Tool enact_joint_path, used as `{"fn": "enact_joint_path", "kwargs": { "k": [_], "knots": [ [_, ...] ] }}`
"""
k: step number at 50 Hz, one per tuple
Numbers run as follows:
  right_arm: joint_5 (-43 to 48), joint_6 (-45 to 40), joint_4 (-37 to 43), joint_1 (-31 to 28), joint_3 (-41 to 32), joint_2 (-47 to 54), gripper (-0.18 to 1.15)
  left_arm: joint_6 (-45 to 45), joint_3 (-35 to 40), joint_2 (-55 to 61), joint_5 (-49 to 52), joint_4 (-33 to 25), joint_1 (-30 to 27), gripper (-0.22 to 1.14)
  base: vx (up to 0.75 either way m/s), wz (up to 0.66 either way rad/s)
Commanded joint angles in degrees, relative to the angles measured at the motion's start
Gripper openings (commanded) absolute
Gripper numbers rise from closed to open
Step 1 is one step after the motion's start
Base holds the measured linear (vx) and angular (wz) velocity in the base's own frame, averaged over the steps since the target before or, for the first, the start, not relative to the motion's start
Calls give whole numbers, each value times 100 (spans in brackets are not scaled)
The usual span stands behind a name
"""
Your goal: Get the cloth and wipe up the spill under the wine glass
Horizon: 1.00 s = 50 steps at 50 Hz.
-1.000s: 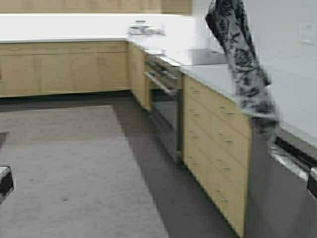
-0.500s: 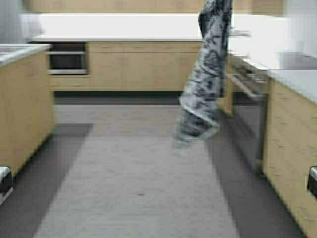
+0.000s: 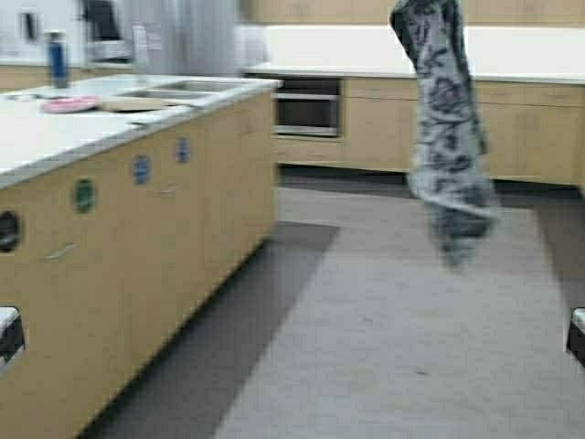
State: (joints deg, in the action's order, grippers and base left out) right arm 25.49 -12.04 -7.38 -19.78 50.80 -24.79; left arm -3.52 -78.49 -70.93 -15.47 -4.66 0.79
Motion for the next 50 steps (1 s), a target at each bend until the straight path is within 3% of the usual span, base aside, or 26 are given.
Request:
{"fn": "enact_joint_path", "kwargs": {
  "k": [1, 28, 50],
  "knots": [
    [79, -35, 9, -18, -88, -88, 6, 35, 62, 88, -35, 9, 0, 2, 6, 50],
    [79, -26, 9, -9, -149, -79, 6, 62, 149, 448, -360, 0, -9, 2, 6, 39],
    [88, -26, 9, -9, -141, -79, 6, 79, 949, 2918, -765, 211, 0, 2, 15, 13]
  ]
}}
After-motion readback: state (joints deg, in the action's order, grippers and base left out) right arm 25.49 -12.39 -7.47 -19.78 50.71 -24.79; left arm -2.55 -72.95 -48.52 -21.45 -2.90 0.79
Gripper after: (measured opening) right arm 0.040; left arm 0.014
